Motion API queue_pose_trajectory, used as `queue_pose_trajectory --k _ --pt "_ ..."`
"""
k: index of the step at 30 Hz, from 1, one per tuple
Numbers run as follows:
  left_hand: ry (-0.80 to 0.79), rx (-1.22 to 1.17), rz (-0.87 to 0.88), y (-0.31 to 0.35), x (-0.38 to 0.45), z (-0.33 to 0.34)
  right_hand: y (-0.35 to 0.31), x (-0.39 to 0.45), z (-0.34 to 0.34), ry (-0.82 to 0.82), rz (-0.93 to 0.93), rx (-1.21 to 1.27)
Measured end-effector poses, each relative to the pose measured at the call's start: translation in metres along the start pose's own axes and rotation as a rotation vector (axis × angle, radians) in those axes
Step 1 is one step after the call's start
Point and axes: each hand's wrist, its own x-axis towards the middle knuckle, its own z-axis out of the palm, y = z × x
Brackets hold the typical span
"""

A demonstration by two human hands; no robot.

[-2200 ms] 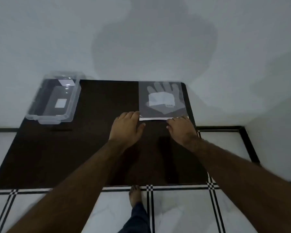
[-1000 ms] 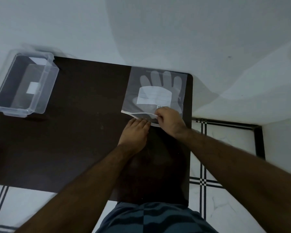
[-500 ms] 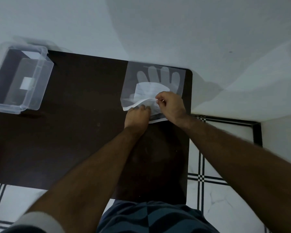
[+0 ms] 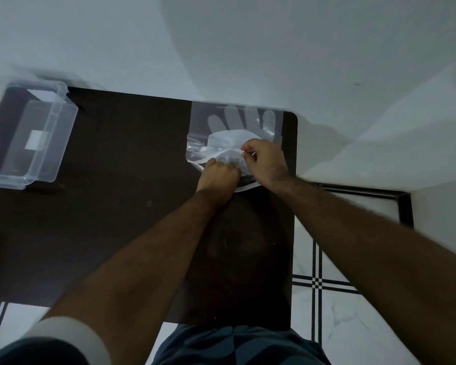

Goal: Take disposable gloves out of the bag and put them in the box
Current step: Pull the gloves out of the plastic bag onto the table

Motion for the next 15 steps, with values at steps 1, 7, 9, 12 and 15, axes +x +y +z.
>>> queue_pose_trajectory --k 1,7,9,12,15 --pt "0.008 -0.004 0.01 -0.001 0.001 0.002 0.0 0.0 0.001 0.001 0.001 0.0" --pt "0.123 -0.064 0.069 -0.006 0.0 0.016 0.003 0.0 0.003 -0.042 -0.026 -0.012" --pt "0.166 -0.089 0.072 -0.006 -0.003 0.015 0.006 -0.001 0.004 -0.118 -0.02 -0.014" --pt "0.219 -0.136 0.082 -0.008 -0.013 0.013 0.009 -0.001 0.003 -0.257 0.04 -0.005" --pt "0.265 -0.197 0.114 -0.01 -0.023 0.014 0.015 0.001 0.003 -0.367 0.03 -0.175"
